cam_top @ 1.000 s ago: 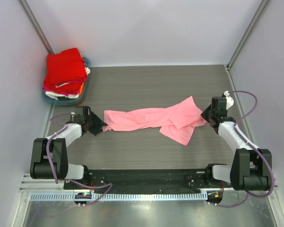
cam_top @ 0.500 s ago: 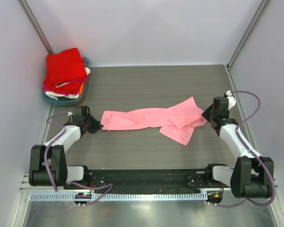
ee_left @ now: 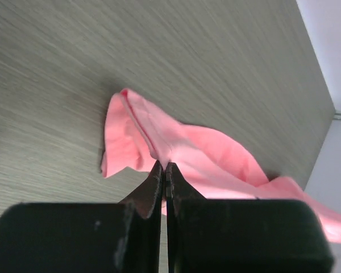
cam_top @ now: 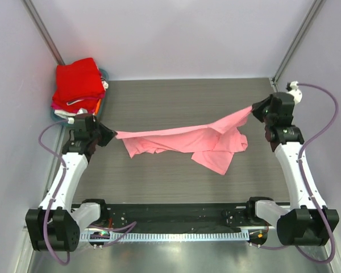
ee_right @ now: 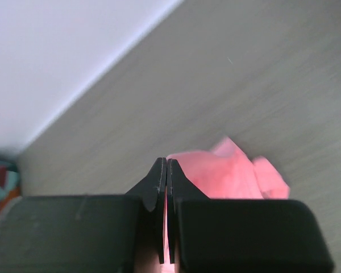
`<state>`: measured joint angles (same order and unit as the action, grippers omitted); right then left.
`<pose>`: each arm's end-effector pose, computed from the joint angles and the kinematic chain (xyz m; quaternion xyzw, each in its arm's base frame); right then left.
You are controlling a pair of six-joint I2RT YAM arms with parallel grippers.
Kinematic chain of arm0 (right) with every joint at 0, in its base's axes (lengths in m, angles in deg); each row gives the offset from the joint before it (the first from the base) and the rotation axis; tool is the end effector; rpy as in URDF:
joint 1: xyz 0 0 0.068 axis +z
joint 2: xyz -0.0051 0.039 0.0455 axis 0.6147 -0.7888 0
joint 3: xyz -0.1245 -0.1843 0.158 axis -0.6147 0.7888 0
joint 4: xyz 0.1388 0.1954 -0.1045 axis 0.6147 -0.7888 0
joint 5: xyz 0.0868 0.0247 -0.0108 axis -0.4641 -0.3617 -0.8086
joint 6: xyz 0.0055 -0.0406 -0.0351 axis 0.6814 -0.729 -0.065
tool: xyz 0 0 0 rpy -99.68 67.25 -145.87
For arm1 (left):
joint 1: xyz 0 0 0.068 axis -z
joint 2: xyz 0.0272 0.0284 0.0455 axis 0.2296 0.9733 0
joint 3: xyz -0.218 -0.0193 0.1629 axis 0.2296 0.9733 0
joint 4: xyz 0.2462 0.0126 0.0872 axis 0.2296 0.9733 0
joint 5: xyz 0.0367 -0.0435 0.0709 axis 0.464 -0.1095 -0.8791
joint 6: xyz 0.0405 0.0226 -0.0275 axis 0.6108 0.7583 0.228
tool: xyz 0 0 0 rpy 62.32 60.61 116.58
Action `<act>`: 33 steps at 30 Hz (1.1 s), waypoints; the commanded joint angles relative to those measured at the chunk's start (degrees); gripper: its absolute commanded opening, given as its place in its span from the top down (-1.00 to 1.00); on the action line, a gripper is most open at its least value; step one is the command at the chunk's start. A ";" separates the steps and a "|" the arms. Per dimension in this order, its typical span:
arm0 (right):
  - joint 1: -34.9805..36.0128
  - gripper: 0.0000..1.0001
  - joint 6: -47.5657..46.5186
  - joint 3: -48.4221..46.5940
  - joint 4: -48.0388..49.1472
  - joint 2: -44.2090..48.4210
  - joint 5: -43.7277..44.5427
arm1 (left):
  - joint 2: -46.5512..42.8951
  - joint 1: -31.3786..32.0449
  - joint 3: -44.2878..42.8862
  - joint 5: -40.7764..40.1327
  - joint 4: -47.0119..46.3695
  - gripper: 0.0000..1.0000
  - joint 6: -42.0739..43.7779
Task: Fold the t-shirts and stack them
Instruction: Flatten the tshirt out
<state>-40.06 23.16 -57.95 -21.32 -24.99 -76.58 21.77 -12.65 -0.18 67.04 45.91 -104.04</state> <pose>0.2437 -0.0134 0.3381 0.3096 0.7805 0.1106 0.5318 0.2246 -0.0059 0.2669 -0.3723 0.8214 -0.2303 0.3656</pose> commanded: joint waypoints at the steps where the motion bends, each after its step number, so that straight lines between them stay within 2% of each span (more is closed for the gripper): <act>1: -0.59 0.98 1.04 -11.69 -0.11 -1.25 -2.05 | 2.60 -0.36 -9.52 0.37 3.24 0.99 0.22; 3: -0.68 0.98 1.39 -18.87 -0.38 -2.84 -3.98 | 5.59 -2.47 -14.99 1.51 4.39 0.99 0.13; 4: -0.68 0.98 1.65 -21.27 -0.46 -3.19 -5.65 | 6.82 -2.99 -21.19 1.77 6.23 0.99 0.22; 8: -0.68 0.98 0.96 -32.69 -0.38 -1.45 -8.46 | 7.27 -3.96 -35.99 1.87 9.32 1.00 0.66; 10: -0.68 0.98 0.16 -35.43 -0.46 0.57 -8.92 | 6.22 -4.05 -41.96 2.30 8.89 1.00 0.40; 15: -0.68 0.98 -2.38 -37.55 1.64 13.03 -8.22 | -1.84 -4.05 -47.27 3.97 5.90 1.00 -0.31; 21: -0.68 0.98 -5.55 -34.92 5.07 27.29 -7.33 | -12.49 -4.14 -49.29 -0.68 8.44 1.00 -1.80; 22: -0.68 0.98 -5.81 -35.27 5.16 29.57 -4.81 | -14.68 -4.14 -50.25 -0.95 9.23 0.99 -1.98; 26: -0.59 0.98 -7.92 -41.66 3.58 31.44 -2.07 | -16.11 -4.14 -55.87 -2.44 12.92 1.00 -2.42; 29: 0.19 0.98 -8.36 -46.50 1.74 28.90 -0.92 | -14.80 -4.14 -59.39 -2.88 14.94 0.99 -2.59; 33: 0.37 0.98 -7.05 -46.35 1.30 25.64 -0.74 | -13.03 -4.22 -58.97 -2.18 15.83 1.00 -3.12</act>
<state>-40.08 16.52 -105.60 -17.41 8.21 -79.38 4.63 -16.41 -60.40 65.94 58.41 -106.45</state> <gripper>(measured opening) 0.026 0.008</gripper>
